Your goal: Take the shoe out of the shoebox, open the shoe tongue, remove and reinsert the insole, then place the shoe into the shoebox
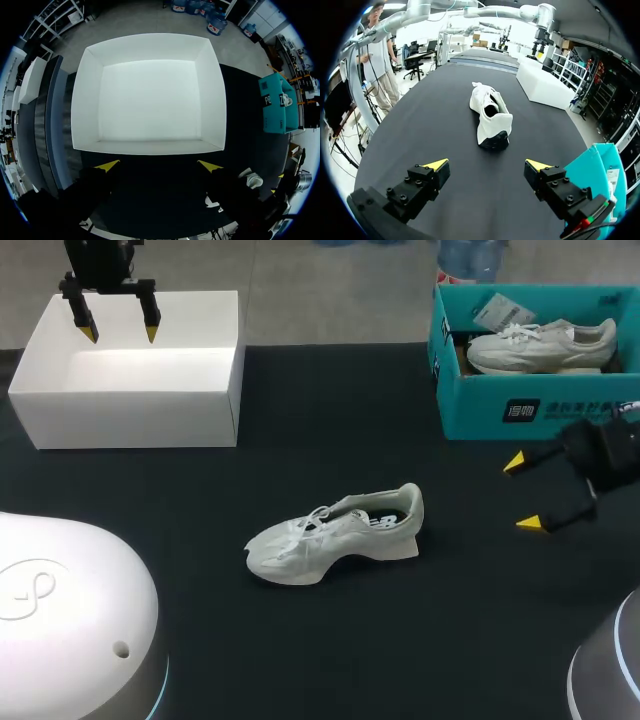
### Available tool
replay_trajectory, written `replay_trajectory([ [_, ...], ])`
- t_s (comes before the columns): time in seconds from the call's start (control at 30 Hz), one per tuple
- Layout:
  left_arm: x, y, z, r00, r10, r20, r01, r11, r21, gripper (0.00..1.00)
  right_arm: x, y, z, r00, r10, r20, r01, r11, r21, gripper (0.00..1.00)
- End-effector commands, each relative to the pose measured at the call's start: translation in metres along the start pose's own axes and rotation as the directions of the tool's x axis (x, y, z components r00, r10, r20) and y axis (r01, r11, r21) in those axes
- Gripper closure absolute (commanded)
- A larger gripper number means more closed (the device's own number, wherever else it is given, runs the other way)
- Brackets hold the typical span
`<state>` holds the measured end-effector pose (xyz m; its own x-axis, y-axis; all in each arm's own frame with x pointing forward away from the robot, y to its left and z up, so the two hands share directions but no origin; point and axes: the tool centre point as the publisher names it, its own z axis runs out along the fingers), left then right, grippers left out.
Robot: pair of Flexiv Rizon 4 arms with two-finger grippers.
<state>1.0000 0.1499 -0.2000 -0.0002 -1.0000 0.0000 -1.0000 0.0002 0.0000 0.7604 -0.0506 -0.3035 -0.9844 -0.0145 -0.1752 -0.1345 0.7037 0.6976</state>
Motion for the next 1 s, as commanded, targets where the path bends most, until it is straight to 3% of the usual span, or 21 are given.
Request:
replay_trajectory([
  [0.03, 0.0, 0.0, 0.0, 1.0, 0.0, 0.0, 0.0, 1.0, 0.0, 0.0, 0.002, 0.0, 0.001, 1.0, 0.0, 0.006, 0.0, 1.0, 0.001, 0.0],
  [0.37, 0.0, 0.0, 0.0, 1.0, 0.0, 0.0, 0.0, 1.0, 0.0, 0.0, 0.002, 0.0, 0.001, 1.0, 0.0, 0.006, 0.0, 1.0, 0.001, 0.0],
  [0.53, 0.0, 0.0, 0.0, 1.0, 0.0, 0.0, 0.0, 1.0, 0.0, 0.0, -0.013, -0.019, 0.007, 0.999, -0.005, 0.051, 0.006, 1.0, -0.015, 0.0],
  [0.7, 0.0, 0.0, 0.0, 1.0, 0.0, 0.0, 0.0, 1.0, 0.0, 0.0, -0.02, -0.044, 0.02, 1.0, 0.009, 0.015, -0.009, 1.0, -0.006, 0.0],
  [1.0, 0.0, 0.0, 0.0, 1.0, 0.0, 0.0, 0.0, 1.0, 0.0, 0.0, -0.022, -0.068, 0.045, 1.0, 0.018, 0.016, -0.016, 0.992, -0.128, 0.0],
])
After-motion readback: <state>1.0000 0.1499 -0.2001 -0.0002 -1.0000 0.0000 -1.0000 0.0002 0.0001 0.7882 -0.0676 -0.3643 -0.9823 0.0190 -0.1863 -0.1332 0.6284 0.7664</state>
